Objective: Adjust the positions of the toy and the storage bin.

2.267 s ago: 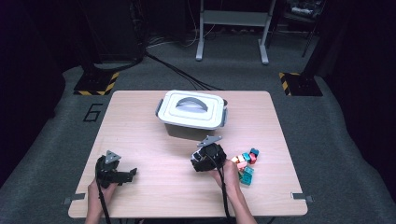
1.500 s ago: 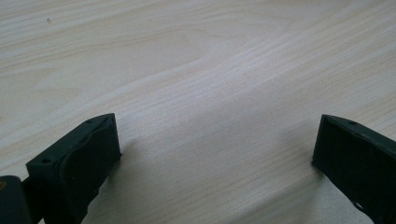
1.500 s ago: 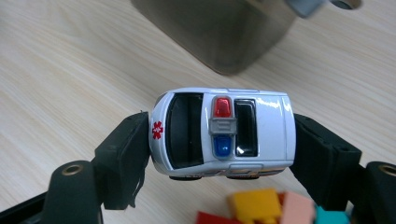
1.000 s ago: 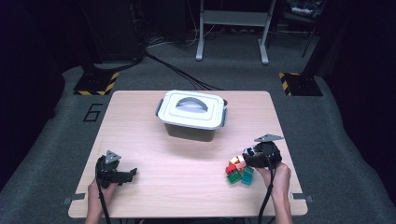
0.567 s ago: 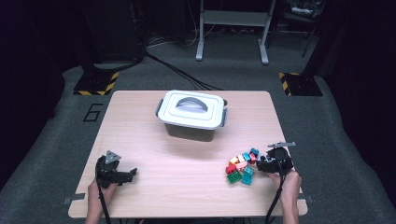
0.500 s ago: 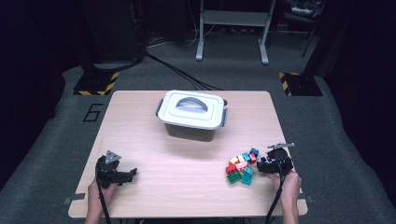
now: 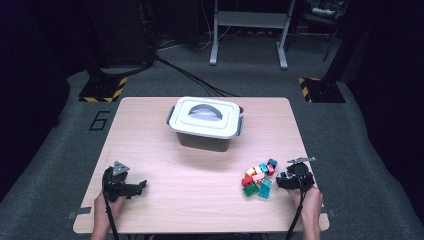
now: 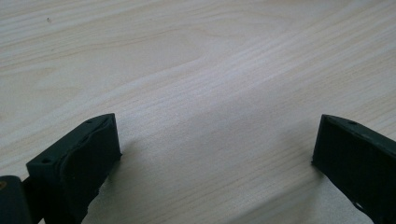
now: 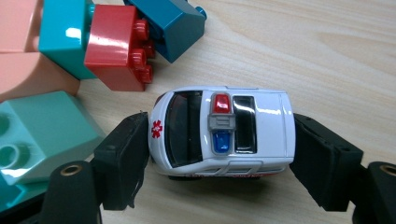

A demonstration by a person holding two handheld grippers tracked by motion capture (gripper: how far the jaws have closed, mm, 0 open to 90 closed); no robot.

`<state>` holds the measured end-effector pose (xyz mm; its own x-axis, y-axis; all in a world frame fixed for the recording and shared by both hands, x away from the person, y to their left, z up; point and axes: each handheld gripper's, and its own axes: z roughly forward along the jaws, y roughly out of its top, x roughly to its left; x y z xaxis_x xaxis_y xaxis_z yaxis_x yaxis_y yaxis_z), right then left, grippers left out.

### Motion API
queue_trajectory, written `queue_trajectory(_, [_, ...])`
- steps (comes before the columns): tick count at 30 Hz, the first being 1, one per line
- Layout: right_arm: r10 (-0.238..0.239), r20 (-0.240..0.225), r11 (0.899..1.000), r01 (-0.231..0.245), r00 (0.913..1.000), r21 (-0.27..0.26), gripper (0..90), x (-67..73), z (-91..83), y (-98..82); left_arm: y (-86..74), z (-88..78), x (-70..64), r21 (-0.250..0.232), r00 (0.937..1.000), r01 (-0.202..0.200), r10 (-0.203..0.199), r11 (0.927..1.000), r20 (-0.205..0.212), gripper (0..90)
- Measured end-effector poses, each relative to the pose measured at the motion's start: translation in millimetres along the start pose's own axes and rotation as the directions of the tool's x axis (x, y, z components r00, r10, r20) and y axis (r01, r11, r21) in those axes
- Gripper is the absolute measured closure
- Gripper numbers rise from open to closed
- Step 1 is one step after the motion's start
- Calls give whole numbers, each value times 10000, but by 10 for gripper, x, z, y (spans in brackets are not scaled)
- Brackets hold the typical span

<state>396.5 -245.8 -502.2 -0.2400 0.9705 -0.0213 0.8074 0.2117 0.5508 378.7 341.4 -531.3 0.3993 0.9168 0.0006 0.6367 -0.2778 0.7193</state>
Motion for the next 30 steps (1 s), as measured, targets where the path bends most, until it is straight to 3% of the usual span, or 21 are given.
queue_trajectory(1, [0, 0, 10000, 0, 10000, 0, 241, 0, 0, 0, 0, 0, 0, 0, 10000, 0, 0, 10000, 0, 5])
queue_trajectory(3, [208, -132, 9992, -213, 9997, -342, 155, -4, -4, -36, 0, -1, -1, 24, 10000, 15, -15, 10000, 9, 5])
queue_trajectory(8, [310, -323, 9967, -333, 9990, -735, 90, -35, -25, -77, 1, -1, 0, 28, 10000, 6, -6, 10000, 13, 5])
queue_trajectory(11, [422, -311, 9917, -457, 9986, -1205, 0, -56, -101, -199, 2, 0, 2, 17, 10000, -6, 6, 10000, 0, 4])
queue_trajectory(15, [261, -408, 9853, -326, 9988, -1677, 0, -90, -149, -385, 5, 2, -2, 45, 10000, 7, -7, 10000, -5, 2])
queue_trajectory(20, [205, -523, 9835, -295, 9984, -1786, 0, -137, -151, -580, 13, 23, -21, -60, 9997, 188, -189, 9998, -169, 0])
queue_trajectory(27, [87, -302, 9795, -146, 9995, -2009, 0, -131, -110, -654, 61, 33, -29, 24, 9994, 120, -119, 9999, -319, 2])
queue_trajectory(30, [-24, -298, 9779, -39, 9996, -2091, 0, -141, -110, -666, 139, -5, -44, -122, 10000, 89, -89, 9999, 19, 3])
